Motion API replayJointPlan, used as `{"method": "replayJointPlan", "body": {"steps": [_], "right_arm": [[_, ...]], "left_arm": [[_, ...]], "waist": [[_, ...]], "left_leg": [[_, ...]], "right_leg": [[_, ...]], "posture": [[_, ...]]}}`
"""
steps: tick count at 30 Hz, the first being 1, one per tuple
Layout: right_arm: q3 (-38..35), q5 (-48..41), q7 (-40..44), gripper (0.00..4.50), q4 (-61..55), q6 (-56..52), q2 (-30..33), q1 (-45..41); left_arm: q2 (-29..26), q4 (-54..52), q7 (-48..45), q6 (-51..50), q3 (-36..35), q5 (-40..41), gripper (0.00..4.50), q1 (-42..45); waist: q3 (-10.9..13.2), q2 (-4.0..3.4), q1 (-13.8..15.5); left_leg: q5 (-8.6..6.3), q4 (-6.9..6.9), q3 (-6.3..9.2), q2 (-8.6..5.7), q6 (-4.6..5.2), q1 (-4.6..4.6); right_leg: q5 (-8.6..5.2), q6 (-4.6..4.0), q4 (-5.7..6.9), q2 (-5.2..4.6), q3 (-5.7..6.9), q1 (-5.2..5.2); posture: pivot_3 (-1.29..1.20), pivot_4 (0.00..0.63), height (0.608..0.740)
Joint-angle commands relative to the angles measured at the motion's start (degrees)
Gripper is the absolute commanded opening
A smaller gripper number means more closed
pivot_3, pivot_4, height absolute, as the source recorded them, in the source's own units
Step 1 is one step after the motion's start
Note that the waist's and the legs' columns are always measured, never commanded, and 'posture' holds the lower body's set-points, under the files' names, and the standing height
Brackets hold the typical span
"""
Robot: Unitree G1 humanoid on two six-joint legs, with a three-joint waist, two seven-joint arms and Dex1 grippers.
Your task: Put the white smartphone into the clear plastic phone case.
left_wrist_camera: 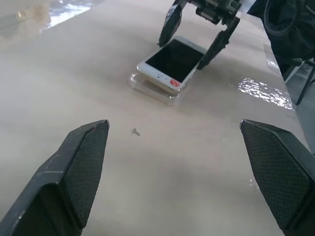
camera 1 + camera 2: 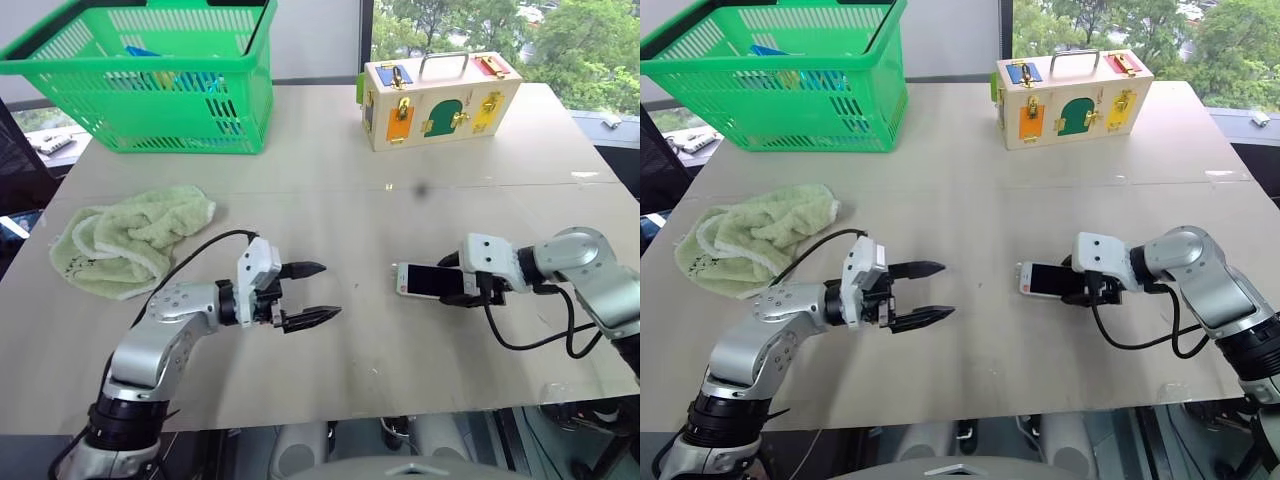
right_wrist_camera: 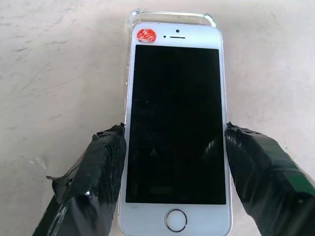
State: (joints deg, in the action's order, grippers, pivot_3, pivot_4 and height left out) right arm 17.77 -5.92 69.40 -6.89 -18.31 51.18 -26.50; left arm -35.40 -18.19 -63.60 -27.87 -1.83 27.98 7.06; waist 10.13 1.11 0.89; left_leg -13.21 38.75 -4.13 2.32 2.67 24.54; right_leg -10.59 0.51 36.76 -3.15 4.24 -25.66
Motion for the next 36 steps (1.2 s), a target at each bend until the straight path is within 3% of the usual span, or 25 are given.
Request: {"method": "replayJointPlan", "body": {"steps": [1,15,17,19,25,28,36], "right_arm": [[0.03,0.93,1.3,2.77,-0.02,1.32,0.14,-0.13],[0.6,1.82,4.06,2.77,2.11,0.8,-0.72,-3.09],[-0.49,0.31,4.55,3.83,1.87,0.59,-1.12,-3.44],[-1.53,-0.94,5.13,4.48,0.61,0.1,-0.79,-3.64],[-5.14,-4.14,4.19,4.48,-1.82,-0.9,-0.86,-4.1],[-6.93,-9.58,3.28,4.48,-3.73,-8.79,-3.43,-5.63],[-4.33,-8.34,-5.75,1.27,-2.15,-17.57,-10.77,-5.84]], "left_arm": [[-0.12,-0.46,-0.2,1.84,-0.59,1.51,4.4,0.04],[-0.09,-0.65,0.69,3.25,0.39,1.27,4.4,-1.11],[-0.08,-0.77,0.78,3.33,0.44,1.24,4.4,-1.36],[0.02,-0.73,0.93,3.37,0.54,1.22,4.4,-1.37],[0.11,-0.43,1.38,3.69,1.01,1.16,4.4,-1.31],[0.15,-0.22,1.49,3.88,1.16,1.08,4.4,-1.25],[0.34,-0.37,2.48,4.13,1.65,1.13,4.4,-1.19]], "waist": [[0.0,0.0,0.0],[0.0,0.0,-0.04],[0.0,0.0,-0.05],[0.0,0.0,-0.03],[0.0,0.0,-0.03],[0.0,0.0,-0.12],[0.0,-0.01,-0.03]], "left_leg": [[0.0,0.0,0.0,0.0,0.0,0.0],[0.0,0.01,-0.01,0.01,0.0,-0.02],[0.0,0.01,-0.01,0.01,0.0,-0.02],[0.0,0.01,-0.01,0.01,0.0,0.0],[0.0,0.01,-0.02,0.01,0.0,0.01],[0.0,0.01,-0.01,0.03,0.0,0.0],[0.0,0.01,-0.01,0.04,0.0,0.0]], "right_leg": [[0.0,0.0,0.0,0.0,0.0,0.0],[0.0,0.0,0.0,0.01,0.0,0.02],[0.0,0.0,0.0,0.01,0.0,0.02],[0.0,0.0,0.0,0.01,0.0,0.0],[0.0,0.0,0.0,0.0,-0.01,-0.01],[0.0,0.0,0.01,0.01,0.0,-0.01],[0.01,-0.02,0.03,0.0,0.01,-0.01]], "posture": [[0.0,0.15,0.74],[0.0,0.15,0.74],[0.0,0.15,0.74],[0.0,0.15,0.74],[0.0,0.15,0.74],[0.0,0.15,0.74],[0.0,0.15,0.74]]}}
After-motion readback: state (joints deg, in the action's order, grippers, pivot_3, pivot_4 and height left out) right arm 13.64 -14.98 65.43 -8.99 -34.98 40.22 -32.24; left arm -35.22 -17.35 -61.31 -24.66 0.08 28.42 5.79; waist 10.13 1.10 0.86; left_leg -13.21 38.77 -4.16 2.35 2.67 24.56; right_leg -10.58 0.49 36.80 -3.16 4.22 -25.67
